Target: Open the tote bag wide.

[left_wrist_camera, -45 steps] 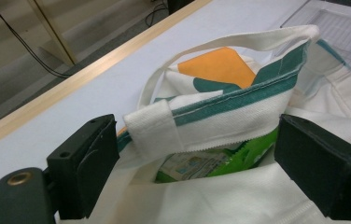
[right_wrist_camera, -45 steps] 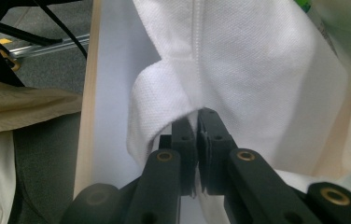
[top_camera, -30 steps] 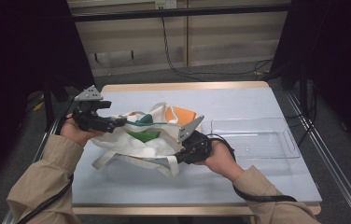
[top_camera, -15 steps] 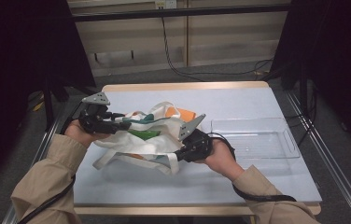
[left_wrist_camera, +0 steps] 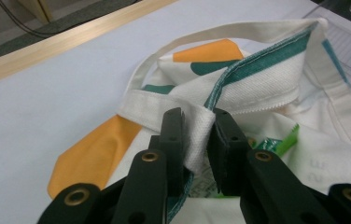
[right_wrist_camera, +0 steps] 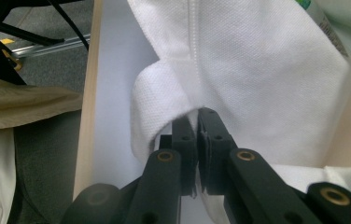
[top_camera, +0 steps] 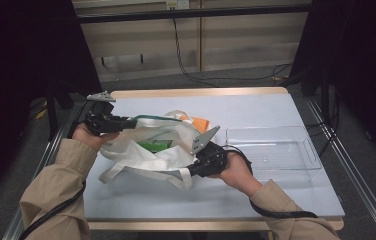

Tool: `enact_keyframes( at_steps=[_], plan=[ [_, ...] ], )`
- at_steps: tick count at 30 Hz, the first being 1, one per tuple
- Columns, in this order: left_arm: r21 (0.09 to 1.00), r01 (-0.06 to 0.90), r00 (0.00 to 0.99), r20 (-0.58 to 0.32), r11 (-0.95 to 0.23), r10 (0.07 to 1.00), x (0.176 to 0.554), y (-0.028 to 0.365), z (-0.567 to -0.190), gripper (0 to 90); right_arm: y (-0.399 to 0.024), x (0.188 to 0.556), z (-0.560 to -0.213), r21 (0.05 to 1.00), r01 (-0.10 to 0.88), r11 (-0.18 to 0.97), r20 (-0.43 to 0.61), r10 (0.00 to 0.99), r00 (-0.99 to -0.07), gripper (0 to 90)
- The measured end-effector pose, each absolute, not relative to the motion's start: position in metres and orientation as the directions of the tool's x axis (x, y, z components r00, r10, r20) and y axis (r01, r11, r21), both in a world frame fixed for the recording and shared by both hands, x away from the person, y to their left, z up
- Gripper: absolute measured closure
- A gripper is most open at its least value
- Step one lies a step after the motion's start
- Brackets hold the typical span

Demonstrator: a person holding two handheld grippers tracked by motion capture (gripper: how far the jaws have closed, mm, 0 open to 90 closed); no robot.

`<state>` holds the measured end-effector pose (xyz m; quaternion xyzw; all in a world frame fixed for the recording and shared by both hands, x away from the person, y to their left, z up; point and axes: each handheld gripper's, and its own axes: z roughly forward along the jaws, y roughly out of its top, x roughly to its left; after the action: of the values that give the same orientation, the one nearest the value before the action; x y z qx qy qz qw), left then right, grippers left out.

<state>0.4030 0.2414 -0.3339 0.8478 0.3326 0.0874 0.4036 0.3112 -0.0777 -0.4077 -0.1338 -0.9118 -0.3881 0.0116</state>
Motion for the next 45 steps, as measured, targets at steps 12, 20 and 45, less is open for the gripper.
enact_keyframes(
  at_steps=[12,20,45],
  plan=[
    [0.73,0.56,0.703,-0.17,-0.391,0.69,0.425,0.247,-0.339,77.6,-0.077,0.309,-0.416,0.695,0.257,0.672,0.14,0.224,-0.964,86.4],
    [0.72,0.576,0.69,-0.174,-0.387,0.702,0.439,0.246,-0.345,77.9,-0.079,0.309,-0.424,0.689,0.266,0.674,0.157,0.221,-0.963,86.4],
    [0.695,0.612,0.661,-0.188,-0.378,0.726,0.471,0.237,-0.357,78.7,-0.078,0.304,-0.431,0.649,0.271,0.711,0.153,0.226,-0.962,87.2]
  ],
)
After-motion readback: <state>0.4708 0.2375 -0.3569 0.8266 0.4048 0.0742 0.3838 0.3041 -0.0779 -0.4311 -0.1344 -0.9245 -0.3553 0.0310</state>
